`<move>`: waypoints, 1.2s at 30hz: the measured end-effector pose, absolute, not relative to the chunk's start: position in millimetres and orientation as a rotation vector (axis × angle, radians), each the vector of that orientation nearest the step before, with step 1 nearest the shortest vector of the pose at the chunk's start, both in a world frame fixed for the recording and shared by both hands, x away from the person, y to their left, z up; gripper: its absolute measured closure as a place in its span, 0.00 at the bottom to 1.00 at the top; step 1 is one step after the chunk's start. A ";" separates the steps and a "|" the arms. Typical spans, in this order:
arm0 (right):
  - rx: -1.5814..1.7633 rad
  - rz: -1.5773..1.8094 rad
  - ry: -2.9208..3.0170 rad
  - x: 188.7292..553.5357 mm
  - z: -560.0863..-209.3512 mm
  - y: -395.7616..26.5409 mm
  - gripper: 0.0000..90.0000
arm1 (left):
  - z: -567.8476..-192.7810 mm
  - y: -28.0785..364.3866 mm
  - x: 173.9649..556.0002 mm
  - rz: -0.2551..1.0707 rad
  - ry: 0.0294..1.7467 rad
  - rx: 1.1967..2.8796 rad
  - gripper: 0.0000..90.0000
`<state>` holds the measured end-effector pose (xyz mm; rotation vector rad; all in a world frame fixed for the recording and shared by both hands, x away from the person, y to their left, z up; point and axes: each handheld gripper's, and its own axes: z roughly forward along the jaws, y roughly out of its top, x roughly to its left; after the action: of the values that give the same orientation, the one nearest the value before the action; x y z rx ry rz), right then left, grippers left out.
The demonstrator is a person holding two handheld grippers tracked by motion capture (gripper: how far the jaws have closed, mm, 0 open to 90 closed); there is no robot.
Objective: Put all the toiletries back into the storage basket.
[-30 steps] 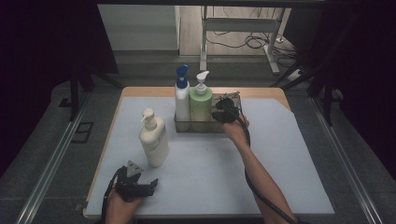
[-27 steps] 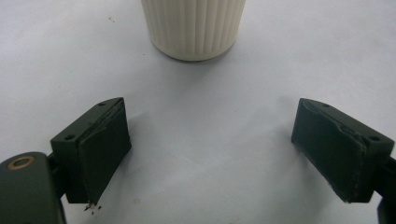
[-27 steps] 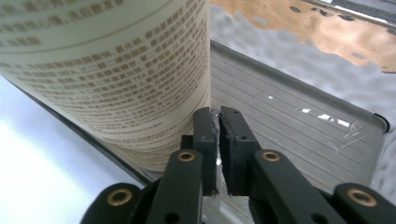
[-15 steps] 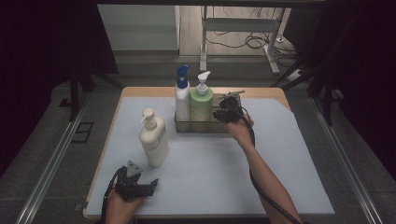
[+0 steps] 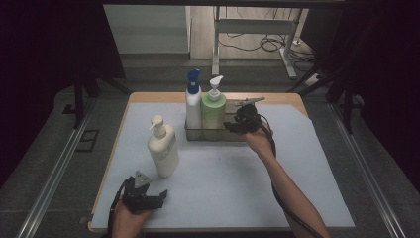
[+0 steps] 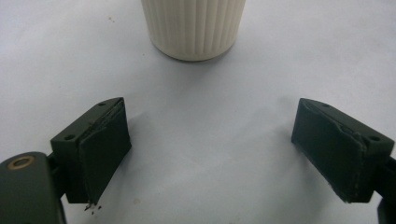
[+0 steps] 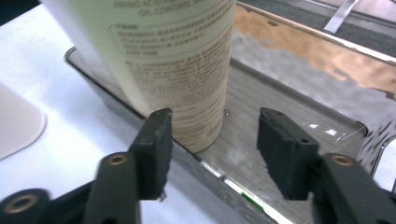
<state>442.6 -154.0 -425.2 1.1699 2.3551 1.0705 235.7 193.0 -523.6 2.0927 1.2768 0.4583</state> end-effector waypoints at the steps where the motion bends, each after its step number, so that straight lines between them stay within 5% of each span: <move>1: 1.162 1.067 2.361 441.4 -425.0 -155.2 0.44 | -523.6 193.0 235.7 0.458 1.277 2.093 0.12; 11: 1.121 1.093 2.373 425.0 -419.2 -170.0 0.29 | -523.6 192.9 235.6 0.458 1.277 2.092 0.12; 36: 0.990 1.101 2.423 369.0 -418.4 -201.4 0.16 | -523.6 192.8 235.6 0.458 1.277 2.092 0.12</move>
<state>369.0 -201.4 -418.4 0.9900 2.4228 1.1015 235.6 192.8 -523.6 2.0920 1.2770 0.4578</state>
